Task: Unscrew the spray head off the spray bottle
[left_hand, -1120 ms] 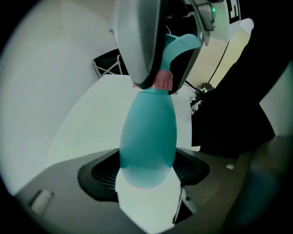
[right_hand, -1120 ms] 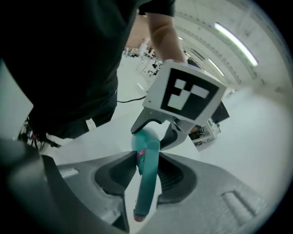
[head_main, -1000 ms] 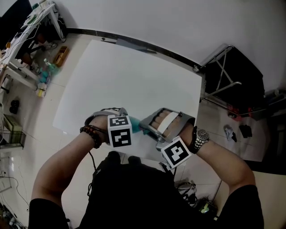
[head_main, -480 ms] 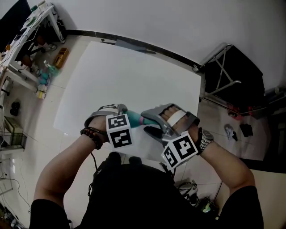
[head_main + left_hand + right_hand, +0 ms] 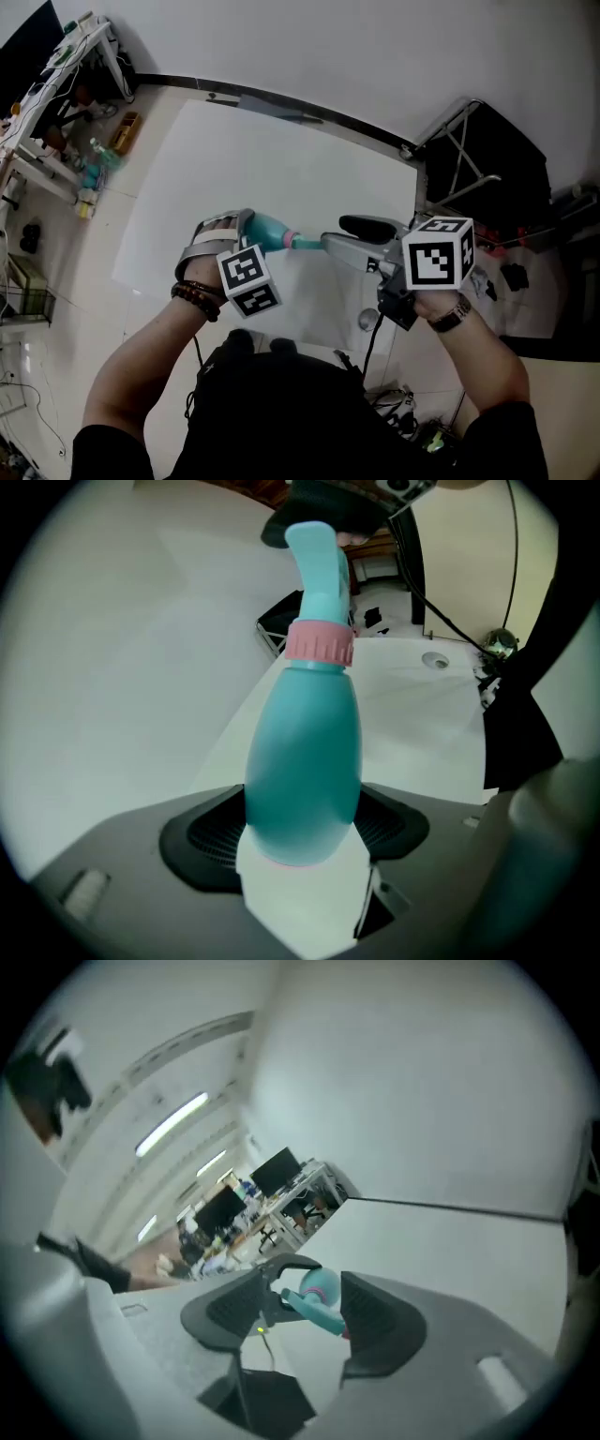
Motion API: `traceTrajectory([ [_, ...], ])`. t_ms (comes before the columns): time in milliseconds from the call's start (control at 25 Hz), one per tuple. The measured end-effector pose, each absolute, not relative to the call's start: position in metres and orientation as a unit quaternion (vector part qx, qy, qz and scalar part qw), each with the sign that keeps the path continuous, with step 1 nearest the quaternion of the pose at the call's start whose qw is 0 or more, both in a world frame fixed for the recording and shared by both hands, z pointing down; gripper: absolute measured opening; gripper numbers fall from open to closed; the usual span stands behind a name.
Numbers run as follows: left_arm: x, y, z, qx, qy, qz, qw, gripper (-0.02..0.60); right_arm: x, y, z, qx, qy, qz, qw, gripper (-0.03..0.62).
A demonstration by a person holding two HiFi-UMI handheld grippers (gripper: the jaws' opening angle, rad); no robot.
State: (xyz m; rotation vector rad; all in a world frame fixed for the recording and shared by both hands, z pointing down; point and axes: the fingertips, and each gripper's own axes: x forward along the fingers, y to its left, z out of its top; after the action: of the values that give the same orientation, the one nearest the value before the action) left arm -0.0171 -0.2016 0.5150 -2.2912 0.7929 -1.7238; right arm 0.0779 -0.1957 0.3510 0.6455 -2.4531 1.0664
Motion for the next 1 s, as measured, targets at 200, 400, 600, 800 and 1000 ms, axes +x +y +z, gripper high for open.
traceTrajectory([
  [200,-0.023,-0.219,0.508,-0.749,0.306,-0.576,0.115,0.383,0.069,-0.178,0.355,0.178,-0.770,0.611,0.046,0.241],
  [400,-0.022,-0.230,0.499,-0.734,0.334,-0.570,0.159,0.383,0.064,-0.173,0.396,0.183,-0.655,0.731,-0.053,0.241],
  [600,-0.018,-0.233,0.486,-0.725,0.354,-0.560,0.188,0.383,0.057,-0.183,0.416,0.193,-0.593,0.771,-0.132,0.241],
  [800,-0.010,-0.230,0.485,-0.716,0.355,-0.557,0.226,0.382,0.050,-0.192,0.429,0.195,-0.578,0.779,-0.146,0.241],
  [1000,-0.005,-0.228,0.486,-0.715,0.353,-0.557,0.233,0.383,0.046,-0.192,0.438,0.207,-0.586,0.774,-0.123,0.207],
])
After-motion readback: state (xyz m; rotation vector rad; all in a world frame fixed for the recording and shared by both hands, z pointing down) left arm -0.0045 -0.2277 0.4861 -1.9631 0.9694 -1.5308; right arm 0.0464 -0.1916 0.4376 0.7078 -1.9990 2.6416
